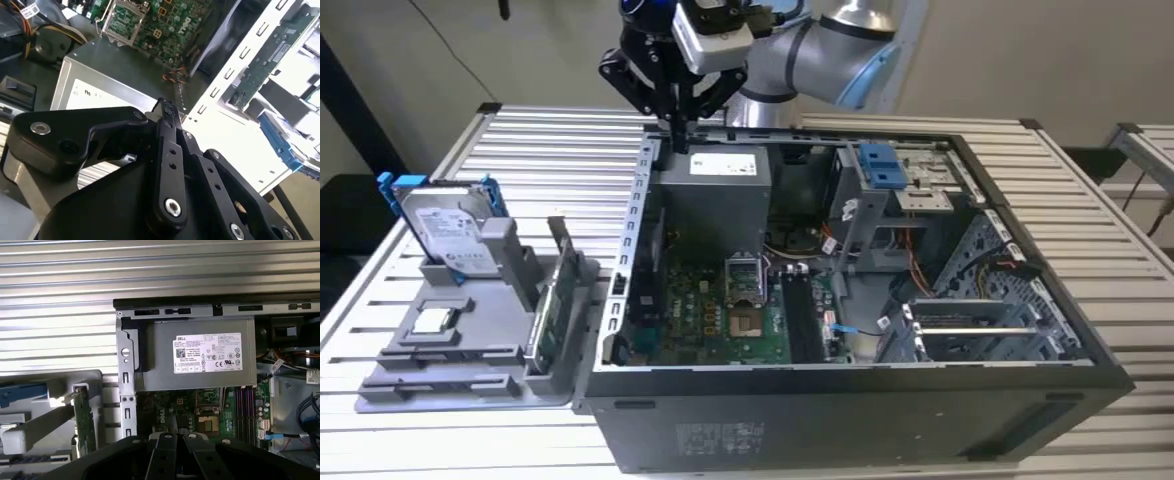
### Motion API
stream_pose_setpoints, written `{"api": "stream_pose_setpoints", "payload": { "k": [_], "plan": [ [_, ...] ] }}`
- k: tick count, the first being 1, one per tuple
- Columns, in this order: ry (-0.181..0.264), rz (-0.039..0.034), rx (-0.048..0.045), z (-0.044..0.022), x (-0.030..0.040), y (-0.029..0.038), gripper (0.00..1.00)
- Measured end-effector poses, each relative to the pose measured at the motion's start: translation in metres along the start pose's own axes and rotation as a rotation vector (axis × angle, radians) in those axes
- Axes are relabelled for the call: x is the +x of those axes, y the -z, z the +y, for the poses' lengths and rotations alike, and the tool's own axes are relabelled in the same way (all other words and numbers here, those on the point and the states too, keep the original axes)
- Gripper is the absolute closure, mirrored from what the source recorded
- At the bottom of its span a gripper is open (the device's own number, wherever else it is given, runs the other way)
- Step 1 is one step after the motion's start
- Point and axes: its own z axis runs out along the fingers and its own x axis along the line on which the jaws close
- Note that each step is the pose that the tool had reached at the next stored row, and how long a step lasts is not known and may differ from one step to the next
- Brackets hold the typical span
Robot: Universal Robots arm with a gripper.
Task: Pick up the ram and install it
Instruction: 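Reach for the ram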
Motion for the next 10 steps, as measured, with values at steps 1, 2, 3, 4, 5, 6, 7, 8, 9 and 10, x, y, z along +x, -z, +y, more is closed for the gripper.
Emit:
{"api": "stream_pose_setpoints", "payload": {
  "k": [1,2,3,4,5,6,7,8,9,10],
  "plan": [
    [0.000,0.0001,0.0001,0.0001,0.0004,0.0000,0.89],
    [0.000,0.0003,0.0001,0.0010,0.0008,0.0000,0.89],
    [0.000,0.0005,0.0002,0.0018,0.0016,0.0000,0.89],
    [0.000,0.0006,0.0001,0.0021,0.0025,-0.0001,0.89],
    [0.000,0.0006,0.0000,0.0021,0.0035,0.0000,0.89],
    [0.000,0.0008,0.0001,0.0021,0.0045,0.0000,0.89],
    [0.000,0.0009,0.0001,0.0022,0.0055,0.0000,0.89],
    [0.000,0.0009,0.0002,0.0022,0.0064,0.0000,0.89],
    [0.000,0.0008,0.0000,0.0021,0.0071,-0.0001,0.89],
    [0.000,0.0009,0.0001,0.0021,0.0078,0.0000,0.89]
  ]
}}
